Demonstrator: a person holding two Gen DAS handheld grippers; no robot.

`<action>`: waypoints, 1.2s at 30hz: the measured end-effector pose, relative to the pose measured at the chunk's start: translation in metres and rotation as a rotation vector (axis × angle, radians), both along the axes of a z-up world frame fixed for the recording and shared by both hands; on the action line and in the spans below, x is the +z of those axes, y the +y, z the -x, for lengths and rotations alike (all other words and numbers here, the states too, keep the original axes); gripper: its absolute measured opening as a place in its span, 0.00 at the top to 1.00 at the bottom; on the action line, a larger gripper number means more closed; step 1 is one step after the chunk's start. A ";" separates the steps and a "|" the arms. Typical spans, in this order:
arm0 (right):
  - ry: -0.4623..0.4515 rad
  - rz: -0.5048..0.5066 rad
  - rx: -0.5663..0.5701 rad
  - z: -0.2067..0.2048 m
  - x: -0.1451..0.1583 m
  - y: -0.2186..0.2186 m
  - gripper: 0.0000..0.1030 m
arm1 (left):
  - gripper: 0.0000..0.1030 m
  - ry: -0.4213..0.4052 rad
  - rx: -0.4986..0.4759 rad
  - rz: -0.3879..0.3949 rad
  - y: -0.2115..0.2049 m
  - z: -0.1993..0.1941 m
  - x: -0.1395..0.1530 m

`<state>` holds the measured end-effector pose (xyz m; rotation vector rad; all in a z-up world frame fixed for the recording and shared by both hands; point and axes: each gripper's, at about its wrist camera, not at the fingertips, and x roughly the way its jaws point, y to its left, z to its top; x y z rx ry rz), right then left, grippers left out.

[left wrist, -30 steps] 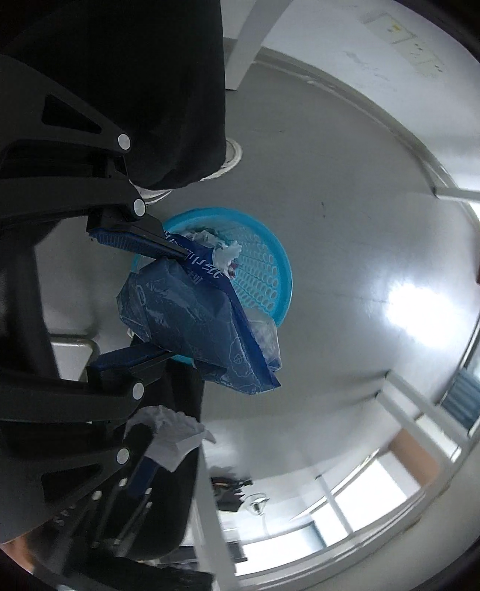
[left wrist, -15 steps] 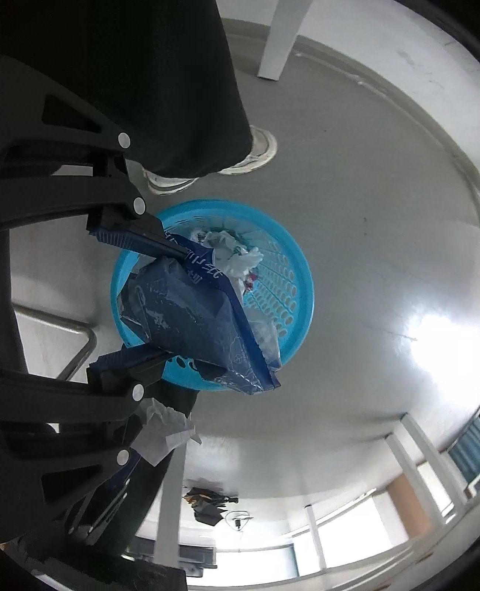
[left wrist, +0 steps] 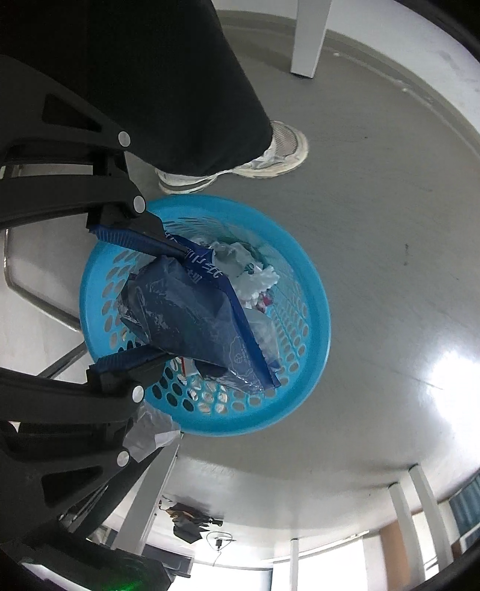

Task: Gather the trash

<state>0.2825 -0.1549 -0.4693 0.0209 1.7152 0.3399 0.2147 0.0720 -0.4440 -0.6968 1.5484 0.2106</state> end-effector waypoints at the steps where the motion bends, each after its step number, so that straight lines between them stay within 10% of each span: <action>1: 0.004 0.005 -0.001 0.000 -0.003 0.000 0.64 | 0.56 0.007 0.004 0.006 -0.001 -0.001 -0.002; 4: 0.019 -0.002 -0.009 -0.003 -0.012 -0.002 0.60 | 0.54 0.006 0.006 0.028 -0.001 -0.005 -0.004; 7: 0.011 -0.015 -0.009 -0.005 -0.013 -0.004 0.38 | 0.28 -0.017 0.032 0.024 0.003 -0.010 -0.001; 16: -0.067 0.003 0.001 -0.001 0.009 -0.011 0.34 | 0.28 -0.086 0.033 0.029 0.004 -0.007 0.021; 27: -0.285 -0.058 0.073 0.034 0.098 -0.025 0.27 | 0.27 -0.252 -0.131 -0.079 -0.004 0.029 0.102; 36: -0.411 -0.144 0.101 0.084 0.164 -0.051 0.09 | 0.07 -0.364 -0.315 -0.137 -0.010 0.086 0.155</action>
